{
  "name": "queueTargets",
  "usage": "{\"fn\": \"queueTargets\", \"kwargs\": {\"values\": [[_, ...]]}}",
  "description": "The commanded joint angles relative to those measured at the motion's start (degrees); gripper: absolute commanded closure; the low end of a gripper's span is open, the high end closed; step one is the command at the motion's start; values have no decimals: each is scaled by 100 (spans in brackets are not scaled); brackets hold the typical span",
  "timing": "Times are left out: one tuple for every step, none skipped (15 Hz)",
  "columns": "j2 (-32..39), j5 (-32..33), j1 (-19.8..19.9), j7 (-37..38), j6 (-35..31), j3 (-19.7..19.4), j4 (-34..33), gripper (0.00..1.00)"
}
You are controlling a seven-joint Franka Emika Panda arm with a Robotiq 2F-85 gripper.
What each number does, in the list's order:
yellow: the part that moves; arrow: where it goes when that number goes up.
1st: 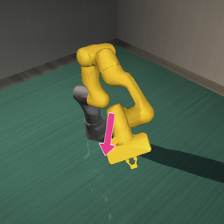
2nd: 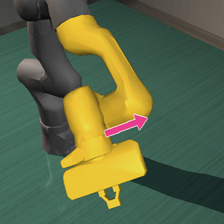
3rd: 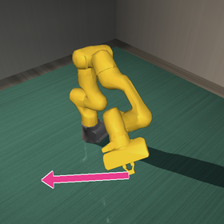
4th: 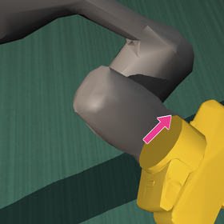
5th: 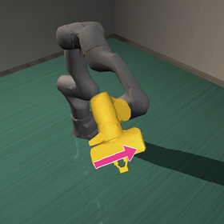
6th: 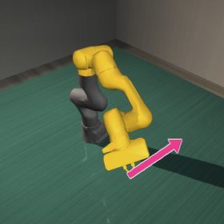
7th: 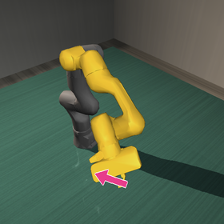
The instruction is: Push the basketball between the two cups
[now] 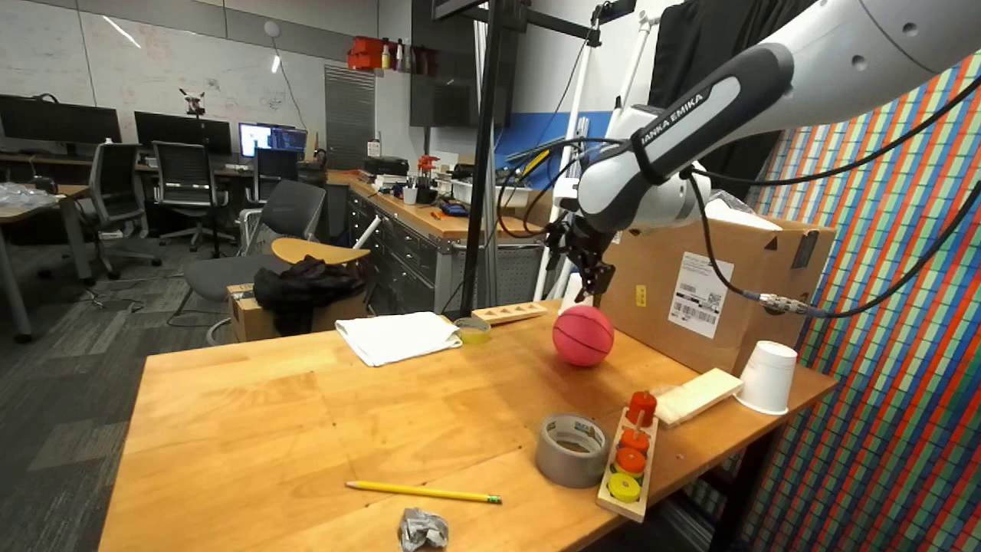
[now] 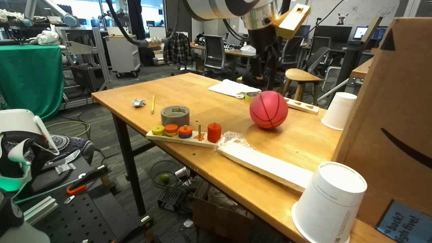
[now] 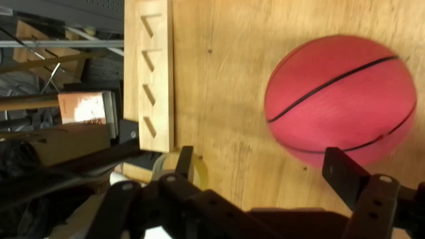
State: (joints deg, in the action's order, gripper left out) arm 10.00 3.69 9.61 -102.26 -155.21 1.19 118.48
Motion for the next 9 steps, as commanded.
{"fn": "queueTargets", "kwargs": {"values": [[-529,-819,-108,-428,438,263,83,0],[-579,-899,-176,-449,532,259,74,0],[-630,-947,-241,-462,618,237,72,0],[-660,-948,-296,-462,675,197,75,0],[-677,-935,-334,-444,747,165,67,0],[-679,-896,-354,-435,789,139,62,0],[-673,-852,-367,-413,805,116,61,0],[-653,-759,-376,-380,789,87,74,0],[-637,-709,-381,-363,815,63,80,0]]}}
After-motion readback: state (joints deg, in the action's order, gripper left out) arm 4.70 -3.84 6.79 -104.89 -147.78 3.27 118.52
